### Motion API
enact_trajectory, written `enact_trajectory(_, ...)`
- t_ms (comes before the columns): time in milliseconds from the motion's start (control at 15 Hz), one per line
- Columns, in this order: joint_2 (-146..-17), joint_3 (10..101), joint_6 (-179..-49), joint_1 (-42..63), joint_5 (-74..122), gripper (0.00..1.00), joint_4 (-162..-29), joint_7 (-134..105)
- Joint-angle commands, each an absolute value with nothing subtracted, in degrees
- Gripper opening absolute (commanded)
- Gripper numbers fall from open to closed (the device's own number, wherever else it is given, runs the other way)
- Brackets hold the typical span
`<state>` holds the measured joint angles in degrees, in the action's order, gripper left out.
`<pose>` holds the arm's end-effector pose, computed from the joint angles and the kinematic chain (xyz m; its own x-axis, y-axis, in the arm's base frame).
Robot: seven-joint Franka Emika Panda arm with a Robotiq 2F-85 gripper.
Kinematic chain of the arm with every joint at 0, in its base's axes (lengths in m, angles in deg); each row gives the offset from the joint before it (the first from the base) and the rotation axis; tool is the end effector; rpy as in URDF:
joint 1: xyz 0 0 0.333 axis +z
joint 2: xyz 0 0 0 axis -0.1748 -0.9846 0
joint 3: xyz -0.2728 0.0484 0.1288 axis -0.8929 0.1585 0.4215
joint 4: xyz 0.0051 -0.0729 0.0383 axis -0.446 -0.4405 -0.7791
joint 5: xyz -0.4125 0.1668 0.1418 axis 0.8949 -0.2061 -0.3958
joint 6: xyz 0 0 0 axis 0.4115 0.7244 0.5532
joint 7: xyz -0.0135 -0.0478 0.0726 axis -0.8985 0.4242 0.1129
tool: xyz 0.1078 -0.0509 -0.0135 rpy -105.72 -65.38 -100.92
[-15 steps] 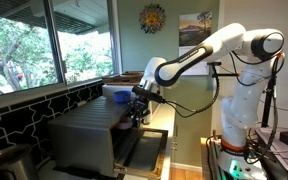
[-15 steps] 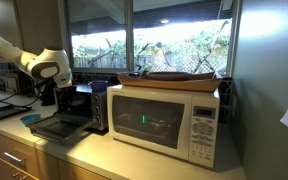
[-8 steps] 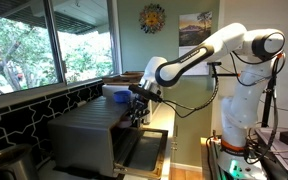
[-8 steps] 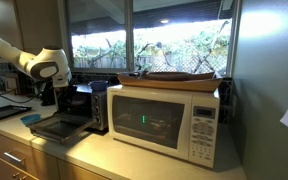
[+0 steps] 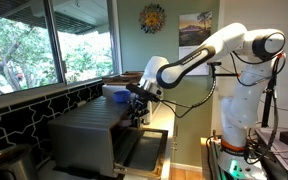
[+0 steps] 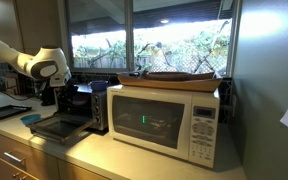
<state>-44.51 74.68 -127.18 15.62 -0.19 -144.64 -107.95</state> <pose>0.5058 0.1881 0.4078 0.0237 -0.9613 -0.2745 -0.9192 0.0870 -0.3840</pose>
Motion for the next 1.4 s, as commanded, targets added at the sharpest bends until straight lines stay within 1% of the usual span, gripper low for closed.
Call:
enact_trajectory(0,-46.4,75.61,-132.05,13.71,4.19,0.01,-144.63,-113.19)
enact_trajectory(133,-46.54,75.78,-132.15,13.7,5.91,0.01,-144.61,-114.58)
enact_trajectory(200,-46.59,75.78,-132.01,13.75,6.53,0.08,-144.54,-114.96)
enact_trajectory(267,-46.71,75.84,-131.79,13.72,7.27,0.31,-144.42,-115.43)
enact_trajectory(400,-46.78,75.91,-131.71,13.72,8.32,0.34,-144.42,-115.88)
enact_trajectory(467,-46.77,75.96,-131.7,13.74,8.8,0.39,-144.61,-116.04)
enact_trajectory(733,-46.24,76.37,-131.7,13.66,10.19,0.65,-145.54,-116.87)
enact_trajectory(800,-45.93,76.44,-132.09,13.63,10.5,0.73,-146.02,-116.91)
enact_trajectory(1000,-44.73,76.97,-133.9,13.05,12.85,0.93,-147.42,-117.28)
enact_trajectory(1067,-44.16,77.89,-135.92,11.89,15.01,0.99,-148.15,-118.64)
enact_trajectory(1133,-43.97,78.38,-136.18,11.27,16.61,1.0,-148.47,-119.7)
enact_trajectory(1200,-43.57,76.9,-130.44,15.37,12.86,1.0,-150.03,-116.77)
enact_trajectory(1267,-43.56,77.13,-130.58,15.41,13.25,0.97,-150.61,-117.06)
enact_trajectory(1333,-43.64,77.08,-130.59,15.49,13.23,1.0,-150.64,-117.0)
